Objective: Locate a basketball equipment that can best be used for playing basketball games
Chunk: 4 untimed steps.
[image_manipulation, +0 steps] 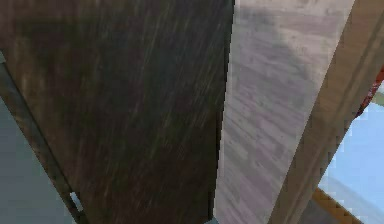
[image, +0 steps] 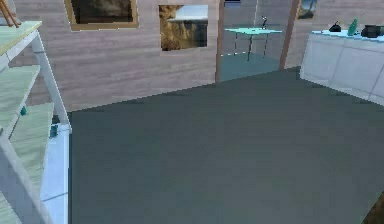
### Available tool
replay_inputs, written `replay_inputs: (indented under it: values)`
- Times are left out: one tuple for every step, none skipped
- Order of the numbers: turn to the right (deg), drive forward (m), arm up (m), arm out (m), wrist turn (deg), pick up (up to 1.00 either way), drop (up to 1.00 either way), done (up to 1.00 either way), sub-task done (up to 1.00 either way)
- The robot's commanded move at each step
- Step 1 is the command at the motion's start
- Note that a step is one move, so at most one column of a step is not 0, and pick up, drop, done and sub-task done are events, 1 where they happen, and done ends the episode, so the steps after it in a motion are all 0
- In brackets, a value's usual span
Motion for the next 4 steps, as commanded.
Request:
replay_inputs:
  values:
    - [-9.0, 0.0, 0.0, 0.0, 0.0, 0.0, 0.0, 0.0, 0.0]
    - [-3.0, 0.0, 0.0, 0.0, 0.0, 0.0, 0.0, 0.0, 0.0]
    - [0.0, 0.3, 0.0, 0.0, 0.0, 0.0, 0.0, 0.0, 0.0]
    - [27.0, 0.0, 0.0, 0.0, 0.0, 0.0, 0.0, 0.0, 0.0]
